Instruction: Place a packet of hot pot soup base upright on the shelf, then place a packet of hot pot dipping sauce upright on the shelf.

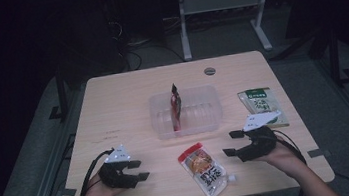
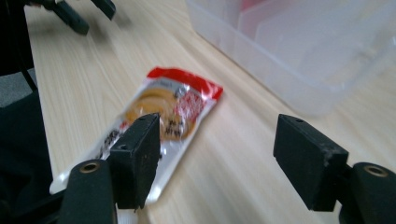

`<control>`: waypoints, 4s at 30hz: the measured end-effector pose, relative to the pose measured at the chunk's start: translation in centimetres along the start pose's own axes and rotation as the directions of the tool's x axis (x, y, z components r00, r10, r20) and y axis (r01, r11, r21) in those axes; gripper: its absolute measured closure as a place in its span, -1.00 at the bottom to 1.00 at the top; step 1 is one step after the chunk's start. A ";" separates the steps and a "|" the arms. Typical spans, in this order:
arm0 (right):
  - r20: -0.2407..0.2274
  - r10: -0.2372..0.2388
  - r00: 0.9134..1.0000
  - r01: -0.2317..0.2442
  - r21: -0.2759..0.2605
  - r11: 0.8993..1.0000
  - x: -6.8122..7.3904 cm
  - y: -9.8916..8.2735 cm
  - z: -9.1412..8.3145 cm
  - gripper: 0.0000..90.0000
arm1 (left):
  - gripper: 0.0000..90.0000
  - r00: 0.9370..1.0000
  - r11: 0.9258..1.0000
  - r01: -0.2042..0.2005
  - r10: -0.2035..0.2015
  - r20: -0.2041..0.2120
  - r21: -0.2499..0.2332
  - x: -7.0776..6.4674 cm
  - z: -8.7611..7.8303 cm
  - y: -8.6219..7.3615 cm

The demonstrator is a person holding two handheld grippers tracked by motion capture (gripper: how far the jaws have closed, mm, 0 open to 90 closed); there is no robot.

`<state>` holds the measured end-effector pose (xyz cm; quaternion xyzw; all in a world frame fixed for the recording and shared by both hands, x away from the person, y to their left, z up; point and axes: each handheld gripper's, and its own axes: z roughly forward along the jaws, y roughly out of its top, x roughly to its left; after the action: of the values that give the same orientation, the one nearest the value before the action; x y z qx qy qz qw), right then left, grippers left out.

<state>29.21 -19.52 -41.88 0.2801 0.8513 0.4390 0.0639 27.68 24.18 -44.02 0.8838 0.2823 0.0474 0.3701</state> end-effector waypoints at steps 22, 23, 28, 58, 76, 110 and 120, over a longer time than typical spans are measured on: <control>0.029 0.032 0.999 -0.033 0.041 0.999 -0.1 -2.8 -0.8 -0.36 | 0.99 0.970 0.983 -0.184 0.183 0.163 -0.005 -3.1 7.5 9.4; 0.028 0.035 0.999 -0.036 0.050 0.998 0.0 -2.8 -0.7 -0.35 | 0.99 0.969 0.982 -0.188 0.186 0.165 -0.007 -3.2 7.8 9.7; 0.024 0.018 1.000 -0.020 0.061 0.998 0.4 -2.7 -0.4 -0.35 | 0.99 0.964 0.980 -0.201 0.199 0.176 -0.005 -3.2 9.8 11.3; 0.032 0.004 0.999 -0.007 0.066 0.998 0.2 -2.8 -0.6 -0.34 | 1.00 0.968 0.959 -0.247 0.236 0.090 0.141 -1.9 12.5 10.7; 0.035 0.012 0.999 -0.015 0.069 0.998 0.2 -2.7 -0.5 -0.34 | 1.00 0.969 0.974 -0.223 0.216 0.122 0.046 -2.7 10.5 11.3; 0.052 0.020 0.998 -0.023 0.059 0.998 0.0 -2.9 -0.9 -0.34 | 1.00 0.974 0.954 -0.217 0.198 0.106 0.208 -3.1 7.8 6.6; 0.048 0.015 0.999 -0.018 0.062 0.998 0.0 -2.8 -0.8 -0.34 | 1.00 0.980 0.974 -0.179 0.164 0.112 0.136 -3.1 6.5 6.8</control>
<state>27.73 -21.37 -43.52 0.2992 0.8605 0.4060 0.0717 30.17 14.61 -43.77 0.9308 0.1886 0.0141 0.3129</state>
